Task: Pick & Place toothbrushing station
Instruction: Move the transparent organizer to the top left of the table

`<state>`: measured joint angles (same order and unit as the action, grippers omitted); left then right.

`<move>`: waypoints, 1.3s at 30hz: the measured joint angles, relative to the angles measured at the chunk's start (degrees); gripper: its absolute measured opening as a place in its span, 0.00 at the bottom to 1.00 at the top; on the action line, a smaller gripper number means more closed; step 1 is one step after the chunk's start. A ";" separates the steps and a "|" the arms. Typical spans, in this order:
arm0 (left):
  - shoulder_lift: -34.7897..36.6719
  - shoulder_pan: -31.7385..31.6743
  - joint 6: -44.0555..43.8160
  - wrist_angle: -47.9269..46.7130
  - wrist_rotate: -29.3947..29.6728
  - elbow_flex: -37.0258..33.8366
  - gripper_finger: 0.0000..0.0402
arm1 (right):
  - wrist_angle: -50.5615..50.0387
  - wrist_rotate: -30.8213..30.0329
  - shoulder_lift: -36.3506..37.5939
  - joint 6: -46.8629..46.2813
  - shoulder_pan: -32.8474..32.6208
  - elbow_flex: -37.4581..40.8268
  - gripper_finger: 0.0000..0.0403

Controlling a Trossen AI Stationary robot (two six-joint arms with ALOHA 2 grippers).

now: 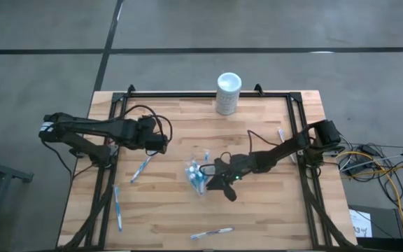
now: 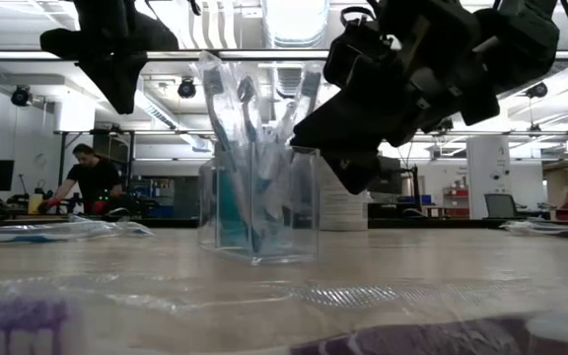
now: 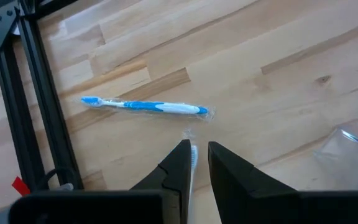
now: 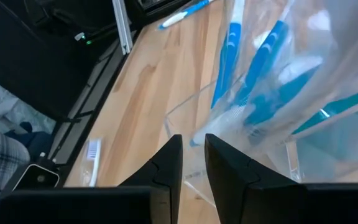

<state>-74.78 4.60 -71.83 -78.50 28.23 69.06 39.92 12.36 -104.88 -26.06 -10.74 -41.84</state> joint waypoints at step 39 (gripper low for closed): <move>0.11 -0.01 -4.62 0.04 1.44 0.00 0.15 | -7.34 2.86 13.36 0.97 -0.63 5.25 0.17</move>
<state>-74.67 4.59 -76.45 -78.46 29.67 69.06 32.59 15.22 -91.53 -25.10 -11.38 -36.59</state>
